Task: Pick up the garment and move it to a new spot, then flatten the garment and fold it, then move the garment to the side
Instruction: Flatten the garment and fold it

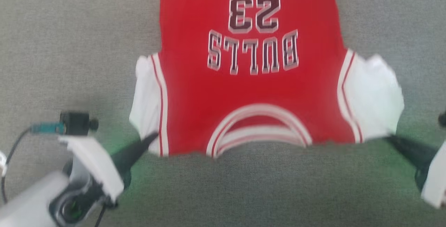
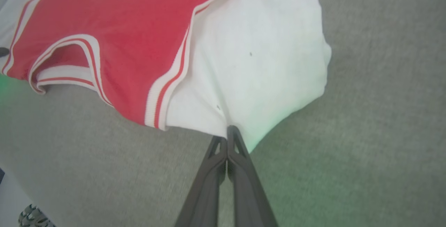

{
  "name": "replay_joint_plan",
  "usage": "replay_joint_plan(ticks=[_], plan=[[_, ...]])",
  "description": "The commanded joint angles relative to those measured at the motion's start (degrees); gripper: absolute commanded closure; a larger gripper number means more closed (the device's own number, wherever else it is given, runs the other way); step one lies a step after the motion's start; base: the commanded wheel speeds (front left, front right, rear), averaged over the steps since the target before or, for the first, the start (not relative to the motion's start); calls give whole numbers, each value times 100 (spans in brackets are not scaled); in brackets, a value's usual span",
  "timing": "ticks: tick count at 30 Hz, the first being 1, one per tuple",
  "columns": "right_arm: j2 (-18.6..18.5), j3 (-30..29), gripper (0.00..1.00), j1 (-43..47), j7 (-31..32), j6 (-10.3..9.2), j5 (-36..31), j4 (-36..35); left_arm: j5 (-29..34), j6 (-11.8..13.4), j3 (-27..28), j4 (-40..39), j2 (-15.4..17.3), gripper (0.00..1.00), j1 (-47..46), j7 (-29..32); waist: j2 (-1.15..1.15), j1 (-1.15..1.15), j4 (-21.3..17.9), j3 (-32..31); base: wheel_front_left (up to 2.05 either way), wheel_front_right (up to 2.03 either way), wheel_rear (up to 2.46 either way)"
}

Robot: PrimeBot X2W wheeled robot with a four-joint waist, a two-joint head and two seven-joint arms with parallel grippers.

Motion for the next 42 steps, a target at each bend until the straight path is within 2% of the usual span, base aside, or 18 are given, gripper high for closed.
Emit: replay_joint_plan(ticks=[1,9,15,18,22,28,35,36,37,38,39,42], plan=[[80,-133,100,296,172,-7,21,-128,63,-10,-80,-84,88,100,229,-15,0,0,14,-14,0,0,0],[431,-771,100,1869,1079,-4,-50,-1025,107,-10,-246,-679,676,100,987,-242,0,0,129,3,0,0,0],[710,-1273,100,2390,1382,-4,-231,-1534,207,-10,-236,-917,848,100,1238,-523,0,0,217,-10,0,0,0],[861,-1458,100,2365,1527,-4,-455,-1663,267,36,-230,-869,750,100,1203,-595,0,0,241,-34,0,0,0],[983,-1388,100,2054,1801,-4,-803,-1527,341,84,-295,-641,521,100,1044,-469,0,0,256,-54,0,0,0],[958,-889,100,1588,2018,-5,-1335,-925,452,65,-375,-25,101,100,862,-418,0,0,264,-3,0,0,0],[1032,-226,100,1248,1790,-10,-1706,-359,683,92,-491,639,-252,100,769,-524,0,0,222,86,0,0,0],[1027,-159,90,1217,1748,-10,-1717,-324,690,92,-489,684,-285,100,763,-530,0,0,203,98,0,0,0],[1016,-109,63,1180,1706,-10,-1735,-315,686,87,-481,719,-317,100,756,-558,0,0,192,100,0,0,0],[1008,-96,6,1147,1648,-10,-1733,-326,685,90,-475,742,-345,100,747,-578,0,0,181,106,0,0,0],[1007,-119,0,1120,1606,-11,-1708,-348,698,85,-473,754,-362,100,738,-583,0,0,167,107,0,0,0],[917,-298,0,1152,1668,-29,-1494,-572,717,71,-450,737,-376,100,733,-652,0,0,138,113,0,0,0]])
